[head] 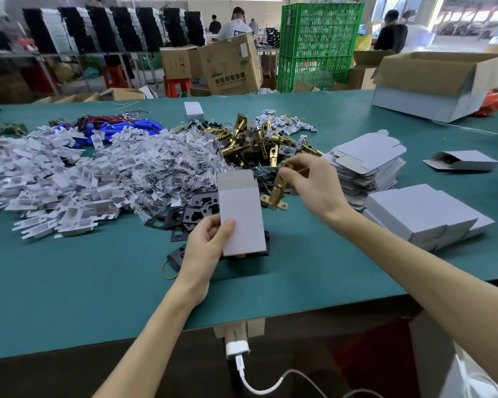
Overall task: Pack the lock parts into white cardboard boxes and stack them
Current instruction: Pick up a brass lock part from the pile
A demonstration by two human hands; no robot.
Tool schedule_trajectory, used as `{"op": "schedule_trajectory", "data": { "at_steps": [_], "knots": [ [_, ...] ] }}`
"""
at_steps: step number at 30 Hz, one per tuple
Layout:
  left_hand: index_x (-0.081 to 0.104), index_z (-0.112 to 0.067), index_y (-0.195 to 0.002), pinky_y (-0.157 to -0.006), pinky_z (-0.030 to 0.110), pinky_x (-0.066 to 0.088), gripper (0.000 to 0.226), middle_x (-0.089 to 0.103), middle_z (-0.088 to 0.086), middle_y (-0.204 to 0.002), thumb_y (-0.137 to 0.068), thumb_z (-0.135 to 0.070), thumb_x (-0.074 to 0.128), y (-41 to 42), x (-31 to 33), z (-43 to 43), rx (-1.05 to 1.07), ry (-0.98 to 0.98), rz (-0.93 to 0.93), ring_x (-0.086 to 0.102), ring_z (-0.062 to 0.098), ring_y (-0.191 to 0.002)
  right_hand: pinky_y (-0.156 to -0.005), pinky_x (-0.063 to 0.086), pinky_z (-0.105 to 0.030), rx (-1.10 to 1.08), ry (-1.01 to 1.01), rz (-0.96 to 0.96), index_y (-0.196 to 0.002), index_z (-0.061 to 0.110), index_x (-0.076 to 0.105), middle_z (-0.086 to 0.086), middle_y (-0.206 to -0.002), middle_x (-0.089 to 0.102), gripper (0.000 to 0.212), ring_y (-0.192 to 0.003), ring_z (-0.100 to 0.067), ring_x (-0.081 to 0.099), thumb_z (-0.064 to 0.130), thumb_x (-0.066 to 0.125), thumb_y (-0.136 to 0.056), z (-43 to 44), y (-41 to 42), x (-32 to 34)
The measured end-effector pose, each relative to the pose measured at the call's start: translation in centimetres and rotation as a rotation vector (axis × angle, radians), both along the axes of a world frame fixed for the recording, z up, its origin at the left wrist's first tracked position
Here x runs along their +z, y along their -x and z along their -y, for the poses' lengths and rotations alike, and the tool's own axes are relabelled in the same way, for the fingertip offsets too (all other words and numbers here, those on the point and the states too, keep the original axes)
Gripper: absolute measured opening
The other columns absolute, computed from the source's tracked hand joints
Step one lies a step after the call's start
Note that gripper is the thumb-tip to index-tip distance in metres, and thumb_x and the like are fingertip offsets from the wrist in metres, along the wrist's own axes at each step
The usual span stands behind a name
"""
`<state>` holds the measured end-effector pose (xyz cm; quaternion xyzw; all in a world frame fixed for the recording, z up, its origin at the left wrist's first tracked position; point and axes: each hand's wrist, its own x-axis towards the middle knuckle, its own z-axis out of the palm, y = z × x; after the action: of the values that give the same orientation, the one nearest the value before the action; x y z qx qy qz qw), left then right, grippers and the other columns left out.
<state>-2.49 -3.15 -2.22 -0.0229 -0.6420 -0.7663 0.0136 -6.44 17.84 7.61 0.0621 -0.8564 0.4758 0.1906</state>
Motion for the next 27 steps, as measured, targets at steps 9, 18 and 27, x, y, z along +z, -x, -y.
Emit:
{"op": "schedule_trajectory", "data": {
  "at_steps": [9, 18, 27],
  "knots": [
    [0.071, -0.018, -0.117, -0.093, 0.027, 0.058, 0.03, 0.077, 0.006, -0.119, -0.089, -0.028, 0.076, -0.4, 0.2, 0.4, -0.077, -0.103, -0.098, 0.072, 0.023, -0.113, -0.083, 0.048, -0.025, 0.028, -0.193, -0.393, -0.113, 0.002, 0.071, -0.008, -0.102, 0.065, 0.02, -0.091, -0.019, 0.06, 0.004, 0.068, -0.094, 3.4, -1.4, 4.6],
    [0.072, -0.011, -0.119, -0.09, 0.023, 0.056, 0.035, 0.078, 0.004, -0.118, -0.087, -0.022, 0.08, -0.5, 0.3, 0.3, -0.133, -0.03, -0.115, 0.072, 0.02, -0.114, -0.078, 0.042, -0.006, -0.05, -0.114, -0.52, -0.109, -0.001, 0.068, -0.004, -0.101, 0.06, 0.016, -0.086, -0.01, 0.057, 0.0, 0.064, -0.094, 3.0, -3.0, 5.0],
    [0.07, -0.012, -0.127, -0.093, 0.023, 0.056, 0.039, 0.077, 0.002, -0.122, -0.089, -0.017, 0.078, -0.6, 0.4, 0.3, -0.153, -0.027, -0.104, 0.071, 0.019, -0.118, -0.082, 0.051, -0.021, 0.007, -0.051, -0.543, -0.11, -0.003, 0.068, -0.01, -0.103, 0.064, 0.023, -0.091, -0.015, 0.062, -0.013, 0.06, -0.091, 3.3, -4.1, 5.2]
  ]
}}
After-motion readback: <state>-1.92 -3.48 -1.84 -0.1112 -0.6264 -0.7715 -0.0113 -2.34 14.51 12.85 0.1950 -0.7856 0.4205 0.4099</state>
